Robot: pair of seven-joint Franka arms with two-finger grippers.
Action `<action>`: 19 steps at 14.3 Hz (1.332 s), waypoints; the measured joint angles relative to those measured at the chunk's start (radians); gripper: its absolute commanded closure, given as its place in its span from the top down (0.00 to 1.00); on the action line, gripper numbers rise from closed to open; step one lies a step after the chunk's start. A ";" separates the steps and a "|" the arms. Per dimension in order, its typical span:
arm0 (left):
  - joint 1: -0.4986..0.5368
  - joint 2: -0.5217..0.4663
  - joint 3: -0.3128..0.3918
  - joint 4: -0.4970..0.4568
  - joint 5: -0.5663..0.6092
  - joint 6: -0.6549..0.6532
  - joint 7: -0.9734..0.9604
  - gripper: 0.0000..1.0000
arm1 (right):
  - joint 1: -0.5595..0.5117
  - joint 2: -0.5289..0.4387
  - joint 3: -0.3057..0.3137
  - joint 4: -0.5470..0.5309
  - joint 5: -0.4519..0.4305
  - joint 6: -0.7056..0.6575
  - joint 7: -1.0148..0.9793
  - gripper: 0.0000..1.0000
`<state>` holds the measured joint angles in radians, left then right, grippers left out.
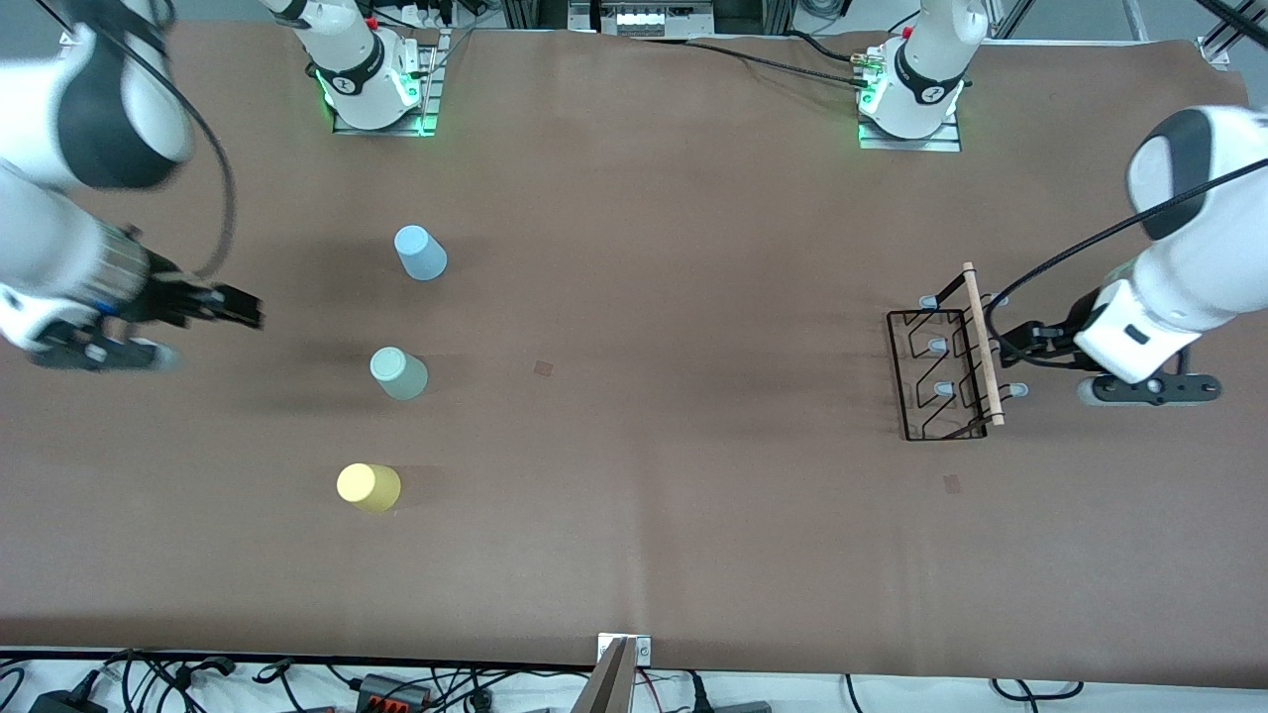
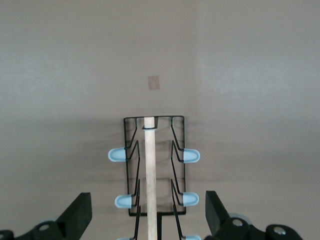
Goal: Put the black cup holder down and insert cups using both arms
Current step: 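Reach the left gripper to the rack while the right gripper reaches the teal cup, then grasp the rack's wooden handle with the left gripper while the right gripper lowers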
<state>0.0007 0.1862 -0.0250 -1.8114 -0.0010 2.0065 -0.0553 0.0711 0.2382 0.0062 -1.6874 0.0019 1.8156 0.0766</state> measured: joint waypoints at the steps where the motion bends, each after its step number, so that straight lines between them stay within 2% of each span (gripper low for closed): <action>1: 0.000 -0.018 -0.001 -0.060 0.000 0.051 0.000 1.00 | 0.018 0.034 0.000 0.000 0.000 0.021 0.015 1.00; 5: 0.000 -0.099 -0.003 -0.317 0.000 0.276 0.001 0.99 | 0.071 0.156 0.002 0.000 0.000 0.107 0.088 1.00; 6: 0.000 -0.114 -0.003 -0.364 0.000 0.318 0.001 0.92 | 0.084 0.184 0.002 0.000 0.001 0.123 0.099 1.00; 7: 0.001 -0.123 -0.002 -0.396 0.000 0.337 0.001 0.89 | 0.096 0.210 0.003 0.000 0.007 0.135 0.118 1.00; 8: 0.004 -0.129 -0.002 -0.420 0.000 0.345 0.001 0.85 | 0.106 0.233 0.003 0.000 0.019 0.142 0.131 1.00; 11: 0.011 -0.136 -0.002 -0.459 0.000 0.350 0.003 0.81 | 0.117 0.284 0.002 0.001 0.047 0.165 0.143 1.00; 14: 0.011 -0.137 -0.005 -0.476 0.000 0.363 0.003 0.70 | 0.115 0.313 -0.001 0.001 0.073 0.174 0.150 1.00; 16: 0.012 -0.137 -0.005 -0.480 0.001 0.365 0.003 0.58 | 0.115 0.328 -0.003 0.000 0.123 0.176 0.150 1.00; 19: 0.012 -0.137 -0.005 -0.488 0.001 0.366 0.003 0.46 | 0.115 0.343 -0.003 0.000 0.134 0.180 0.151 1.00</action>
<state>0.0130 0.0494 -0.0298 -2.2996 -0.0005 2.3724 -0.0523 0.1860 0.5814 0.0031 -1.6874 0.1361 1.9957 0.2271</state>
